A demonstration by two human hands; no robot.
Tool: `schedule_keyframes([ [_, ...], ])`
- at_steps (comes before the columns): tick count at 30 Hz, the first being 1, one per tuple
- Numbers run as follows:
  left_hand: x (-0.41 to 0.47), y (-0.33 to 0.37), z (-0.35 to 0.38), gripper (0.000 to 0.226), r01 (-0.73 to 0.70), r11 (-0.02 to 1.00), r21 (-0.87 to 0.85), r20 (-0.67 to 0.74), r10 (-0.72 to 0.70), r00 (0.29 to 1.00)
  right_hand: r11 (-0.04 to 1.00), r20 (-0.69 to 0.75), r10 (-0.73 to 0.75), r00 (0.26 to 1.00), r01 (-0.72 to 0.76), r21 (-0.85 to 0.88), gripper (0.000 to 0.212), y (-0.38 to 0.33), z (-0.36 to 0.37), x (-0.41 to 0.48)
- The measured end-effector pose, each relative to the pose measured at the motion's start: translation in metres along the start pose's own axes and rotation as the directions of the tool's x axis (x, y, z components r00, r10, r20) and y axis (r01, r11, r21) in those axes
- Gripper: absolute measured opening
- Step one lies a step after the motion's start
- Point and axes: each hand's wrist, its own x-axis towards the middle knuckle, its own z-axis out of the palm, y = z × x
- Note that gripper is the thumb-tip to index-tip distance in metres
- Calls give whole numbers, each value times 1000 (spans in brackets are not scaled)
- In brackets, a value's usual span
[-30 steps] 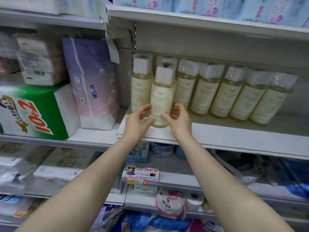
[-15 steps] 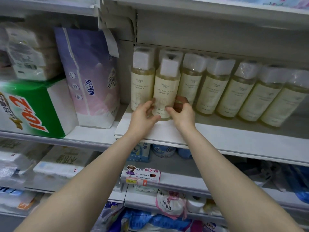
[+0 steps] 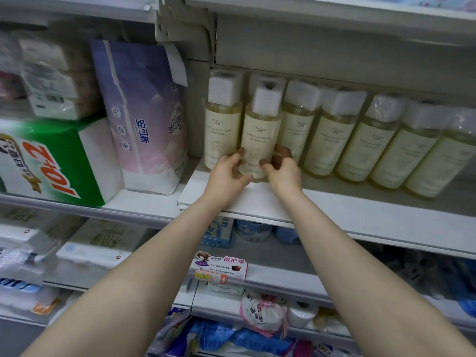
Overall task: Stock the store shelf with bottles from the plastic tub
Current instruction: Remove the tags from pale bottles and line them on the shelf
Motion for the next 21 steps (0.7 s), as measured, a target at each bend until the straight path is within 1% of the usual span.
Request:
schedule_keyframes([
  [4,-1,2,-3,69,21,999,-32,59,-19,998,996,17,15,1000,-14,-83,43,-8,-1,-4],
  [7,-9,6,-7,69,37,997,-61,100,-31,994,993,11,52,999,-51,-103,47,-11,-1,-13],
  [9,-17,7,-9,67,27,998,-61,71,-23,997,995,-16,53,998,-54,-90,47,-11,-2,-23],
  [11,-31,10,-13,60,11,998,-61,42,-8,999,998,-28,23,999,-25,-65,44,-13,-1,-38],
  [15,-63,19,-25,44,-10,997,-70,-18,9,1000,1000,-30,-12,999,11,-27,49,-21,3,-70],
  [18,-90,20,-38,33,-51,997,-66,-56,47,997,999,-29,-47,998,46,-23,41,-24,8,-99],
  [21,-117,12,-51,29,-70,994,-81,-91,62,994,995,-26,-96,995,95,-19,32,-26,17,-132],
])
